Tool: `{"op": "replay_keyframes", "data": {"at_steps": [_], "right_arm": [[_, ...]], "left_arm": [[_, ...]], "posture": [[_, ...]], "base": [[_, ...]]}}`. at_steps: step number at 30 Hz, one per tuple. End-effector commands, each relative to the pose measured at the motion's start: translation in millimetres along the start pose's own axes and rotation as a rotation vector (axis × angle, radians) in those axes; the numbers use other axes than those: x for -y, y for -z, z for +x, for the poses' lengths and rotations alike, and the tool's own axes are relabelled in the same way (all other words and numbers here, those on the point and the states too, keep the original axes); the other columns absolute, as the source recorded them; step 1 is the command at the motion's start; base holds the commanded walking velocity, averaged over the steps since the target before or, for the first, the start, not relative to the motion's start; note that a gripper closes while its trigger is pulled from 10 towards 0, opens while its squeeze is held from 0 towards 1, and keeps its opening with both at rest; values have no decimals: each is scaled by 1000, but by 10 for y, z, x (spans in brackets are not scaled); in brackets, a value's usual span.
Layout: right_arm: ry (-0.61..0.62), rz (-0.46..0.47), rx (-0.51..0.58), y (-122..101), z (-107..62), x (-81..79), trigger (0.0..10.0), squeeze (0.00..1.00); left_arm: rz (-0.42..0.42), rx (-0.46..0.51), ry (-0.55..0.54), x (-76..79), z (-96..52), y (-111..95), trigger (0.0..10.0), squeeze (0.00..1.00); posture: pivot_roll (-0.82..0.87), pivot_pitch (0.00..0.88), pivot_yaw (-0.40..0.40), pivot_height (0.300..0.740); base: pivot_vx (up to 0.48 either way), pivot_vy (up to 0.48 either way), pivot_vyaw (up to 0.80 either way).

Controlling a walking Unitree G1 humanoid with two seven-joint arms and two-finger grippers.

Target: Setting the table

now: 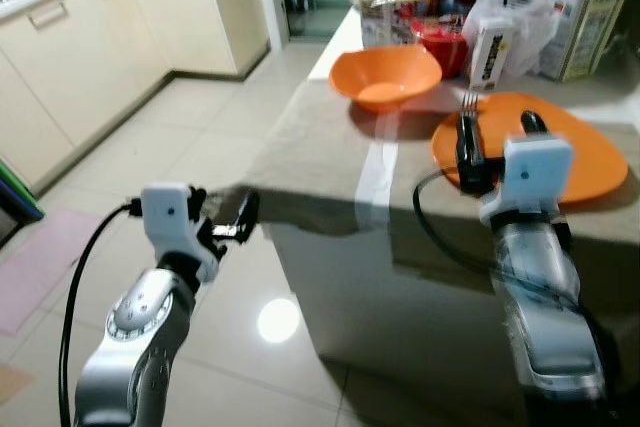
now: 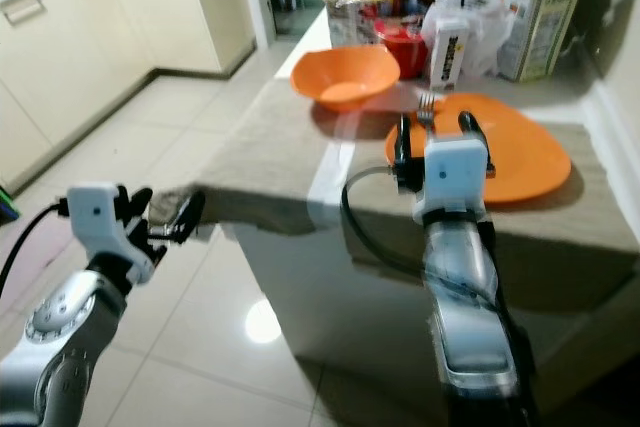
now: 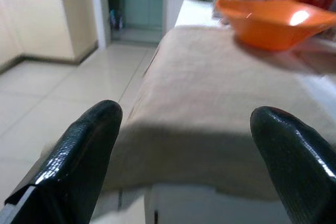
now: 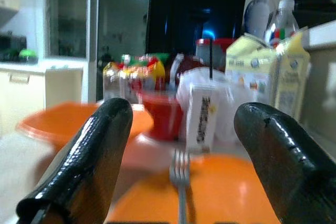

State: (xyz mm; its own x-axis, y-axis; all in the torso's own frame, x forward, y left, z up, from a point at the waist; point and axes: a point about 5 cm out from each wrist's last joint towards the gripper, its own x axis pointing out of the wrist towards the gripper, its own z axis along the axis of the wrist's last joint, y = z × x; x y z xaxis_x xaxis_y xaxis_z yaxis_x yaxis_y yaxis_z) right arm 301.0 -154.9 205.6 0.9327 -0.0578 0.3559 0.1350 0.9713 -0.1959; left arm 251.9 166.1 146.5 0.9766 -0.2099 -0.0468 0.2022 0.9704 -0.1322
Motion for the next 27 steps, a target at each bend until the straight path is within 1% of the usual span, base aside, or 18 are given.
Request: {"op": "replay_keyframes", "data": {"at_steps": [1, 2, 3, 5, 6, 8, 11, 13, 14, 16, 21, 24, 27], "right_arm": [[18, 28, 18, -50, 215, -47, 10000, 0], [18, 28, 18, -50, 215, -47, 10000, 0], [52, 45, 27, -93, 373, -6, 10000, 0], [69, 57, 35, -135, 509, 8, 10000, 0], [76, 66, 36, -154, 576, 10, 10000, 0], [109, 107, 10, -153, 712, 30, 10000, 0], [137, 131, -30, -133, 862, 47, 10000, 0], [150, 134, -42, -131, 913, 53, 10000, 0], [156, 123, -57, -120, 966, 55, 10000, 0], [163, 119, -68, -112, 998, 63, 10000, 0], [210, 84, -145, -9, 1108, 117, 10000, 0], [213, 91, -229, 126, 1110, 122, 10000, 0], [219, 96, -286, 221, 1098, 113, 10000, 0]], "left_arm": [[43, 14, 11, -17, 40, -59, 10000, 0], [43, 14, 11, -17, 40, -59, 10000, 0], [54, 24, 16, -23, 64, -97, 10000, 0], [61, 26, 16, -38, 81, -114, 10000, 0], [62, 25, 16, -48, 88, -117, 10000, 0], [76, 25, 22, -56, 99, -128, 10000, 0], [90, 28, 30, -58, 113, -147, 10000, 0], [92, 28, 30, -60, 117, -153, 10000, 0], [98, 27, 32, -59, 118, -155, 10000, 0], [100, 28, 33, -59, 120, -157, 10000, 0], [109, 28, 33, -68, 121, -161, 10000, 0], [113, 29, 32, -71, 126, -172, 10000, 0], [118, 27, 34, -79, 125, -175, 10000, 0]], "posture": [[-134, 0, 158, 735], [-134, 0, 158, 735], [-133, 0, 158, 735], [-133, 0, 158, 735], [-125, 0, 173, 735], [-125, 0, 173, 735], [-111, 0, 174, 735], [-111, 0, 174, 735], [-105, 0, 173, 735], [-105, 0, 173, 735], [-96, 0, 168, 735], [-94, 0, 166, 735], [-90, 0, 167, 735]], "base": [[0, 0, 0], [0, 0, 0], [0, 0, 0], [0, 0, 0], [0, 0, 0], [0, 0, 0], [0, 0, 0], [0, 0, 0], [0, 0, 0], [0, 0, 0], [0, 0, 0], [0, 0, 0], [0, 0, 0]]}}
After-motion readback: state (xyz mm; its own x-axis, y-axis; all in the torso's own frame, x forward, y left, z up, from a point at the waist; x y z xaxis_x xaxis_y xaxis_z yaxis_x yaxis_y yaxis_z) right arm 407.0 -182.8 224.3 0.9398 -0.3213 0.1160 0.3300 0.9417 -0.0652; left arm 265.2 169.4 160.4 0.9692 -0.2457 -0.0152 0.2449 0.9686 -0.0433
